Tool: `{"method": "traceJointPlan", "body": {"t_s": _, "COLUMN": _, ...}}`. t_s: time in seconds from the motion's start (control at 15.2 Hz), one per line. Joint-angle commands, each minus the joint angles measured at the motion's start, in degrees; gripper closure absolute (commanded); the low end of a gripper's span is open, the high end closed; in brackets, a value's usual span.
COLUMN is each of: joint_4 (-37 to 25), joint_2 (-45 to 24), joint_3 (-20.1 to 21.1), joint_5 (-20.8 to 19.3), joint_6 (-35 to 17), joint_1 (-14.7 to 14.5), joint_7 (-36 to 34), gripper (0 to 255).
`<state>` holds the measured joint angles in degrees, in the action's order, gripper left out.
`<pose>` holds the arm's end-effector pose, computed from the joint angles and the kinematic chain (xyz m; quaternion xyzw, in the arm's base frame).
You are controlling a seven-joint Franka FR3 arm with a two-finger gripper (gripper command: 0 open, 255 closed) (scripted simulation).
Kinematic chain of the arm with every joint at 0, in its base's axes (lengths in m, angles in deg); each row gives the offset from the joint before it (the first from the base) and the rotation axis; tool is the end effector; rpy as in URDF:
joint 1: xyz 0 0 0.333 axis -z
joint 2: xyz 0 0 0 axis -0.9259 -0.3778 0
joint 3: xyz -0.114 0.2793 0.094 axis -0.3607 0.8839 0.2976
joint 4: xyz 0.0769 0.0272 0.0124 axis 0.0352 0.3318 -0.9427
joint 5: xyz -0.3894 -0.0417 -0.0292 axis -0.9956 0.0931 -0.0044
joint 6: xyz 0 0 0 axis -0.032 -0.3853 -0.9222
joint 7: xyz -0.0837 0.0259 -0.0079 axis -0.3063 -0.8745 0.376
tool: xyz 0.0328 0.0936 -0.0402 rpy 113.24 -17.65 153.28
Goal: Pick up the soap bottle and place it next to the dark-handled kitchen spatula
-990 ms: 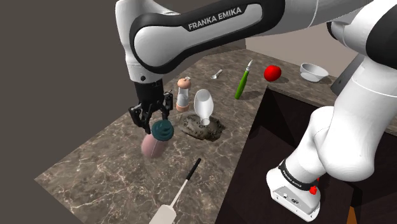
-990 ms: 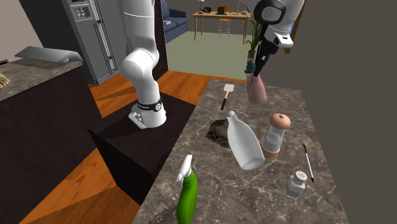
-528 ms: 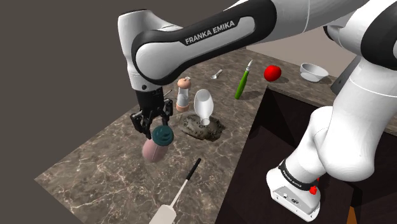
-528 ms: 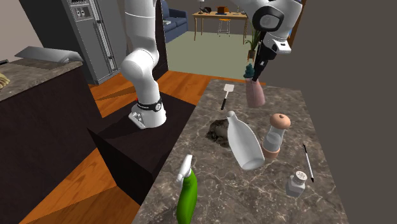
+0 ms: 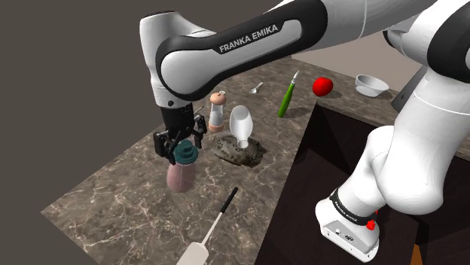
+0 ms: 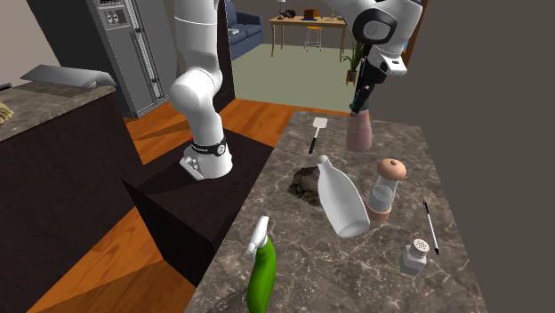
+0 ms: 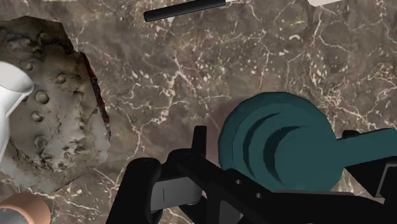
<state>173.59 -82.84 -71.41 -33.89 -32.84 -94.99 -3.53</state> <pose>0.4606 0.3519 0.3917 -0.9922 -0.0429 0.1147 0.0226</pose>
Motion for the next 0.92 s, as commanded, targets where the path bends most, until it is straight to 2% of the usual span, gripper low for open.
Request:
{"method": "traceJointPlan", "body": {"t_s": 0.0, "joint_4": 0.0, "joint_2": 0.0, "joint_3": 0.0, "joint_5": 0.0, "joint_6": 0.0, "joint_1": 0.0, "joint_7": 0.0, "gripper": 0}}
{"method": "traceJointPlan", "body": {"t_s": 0.07, "joint_4": 0.0, "joint_2": 0.0, "joint_3": 0.0, "joint_5": 0.0, "joint_6": 0.0, "joint_1": 0.0, "joint_7": 0.0, "gripper": 0}}
{"method": "traceJointPlan", "body": {"t_s": 0.33, "joint_4": -6.41, "joint_2": 0.68, "joint_3": -0.36, "joint_5": -0.28, "joint_6": 7.15, "joint_1": 0.52, "joint_7": -0.19, "gripper": 0}}
{"method": "traceJointPlan", "body": {"t_s": 0.86, "joint_4": -6.41, "joint_2": 0.68, "joint_3": -0.36, "joint_5": -0.28, "joint_6": 7.15, "joint_1": 0.52, "joint_7": -0.19, "gripper": 0}}
